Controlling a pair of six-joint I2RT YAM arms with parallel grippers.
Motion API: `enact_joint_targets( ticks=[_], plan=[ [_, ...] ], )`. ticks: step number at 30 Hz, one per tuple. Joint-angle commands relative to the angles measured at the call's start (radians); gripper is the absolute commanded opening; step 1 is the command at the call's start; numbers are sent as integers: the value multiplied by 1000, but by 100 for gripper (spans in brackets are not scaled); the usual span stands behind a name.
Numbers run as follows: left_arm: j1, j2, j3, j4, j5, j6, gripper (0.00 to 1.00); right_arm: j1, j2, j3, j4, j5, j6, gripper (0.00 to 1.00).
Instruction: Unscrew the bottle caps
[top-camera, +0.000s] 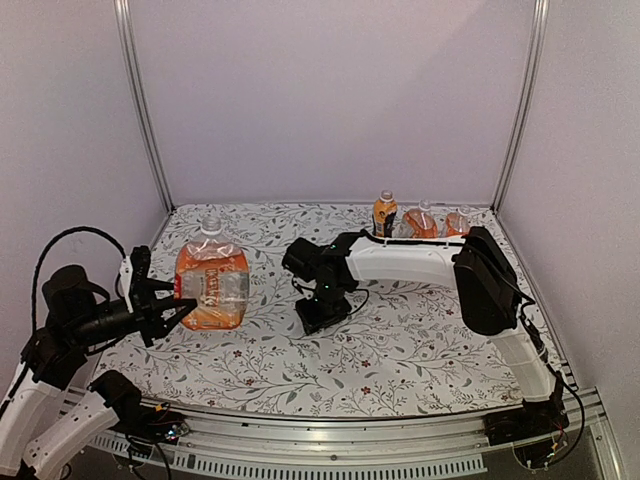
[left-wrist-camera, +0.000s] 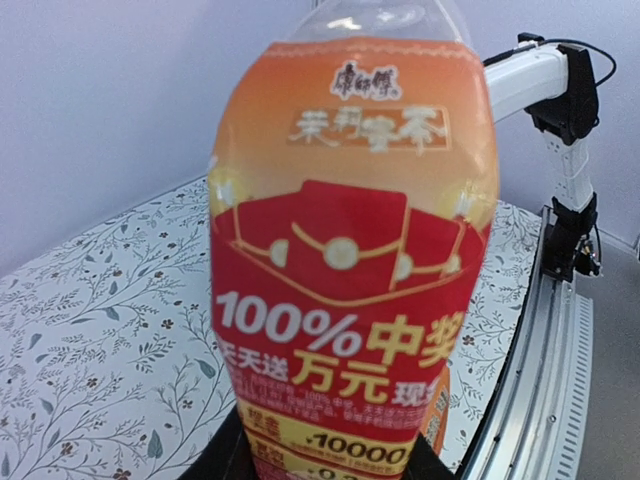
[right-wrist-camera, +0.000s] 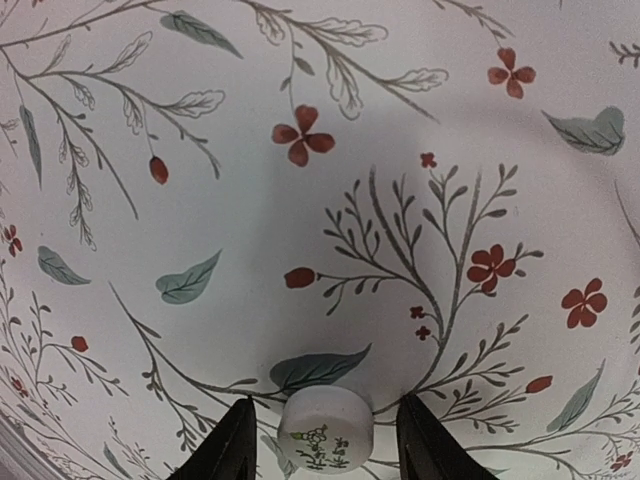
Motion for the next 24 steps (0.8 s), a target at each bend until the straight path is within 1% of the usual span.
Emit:
enact_joint_targets(
  ticks=[1,3,5,8,9,11,12,14,16,18,19,24],
  plan=[
    [41,-24,-33,67,69,-83,0,5,20,15,-33,-66,-2,54],
    [51,-35,-43,69,90,-86,0,7,-11,22,-29,-92,-23,63],
    [60,-47,-52,69,148,-81,0,9,-75,21,-18,-108,-65,73],
    [69,-71,-56,68,298,-68,0,22,-185,1,16,-113,-171,85],
    [70,-77,-59,67,337,-67,0,28,-257,-20,43,-121,-215,87],
    [73,-85,-65,72,393,-65,0,47,-370,-100,129,-165,-319,90],
    [75,-87,-67,78,411,-68,0,57,-457,-149,189,-206,-372,92],
    [77,-92,-73,90,430,-79,0,75,-571,-243,326,-310,-467,95],
    [80,-96,-77,98,444,-85,0,93,-666,-308,482,-434,-510,97],
    [83,-102,-80,103,462,-89,0,116,-707,-322,559,-506,-513,99],
    [84,-103,-81,105,470,-90,0,133,-710,-309,585,-504,-508,99],
    [85,-100,-82,106,474,-89,0,212,-626,-153,552,-398,-469,98]
  ],
)
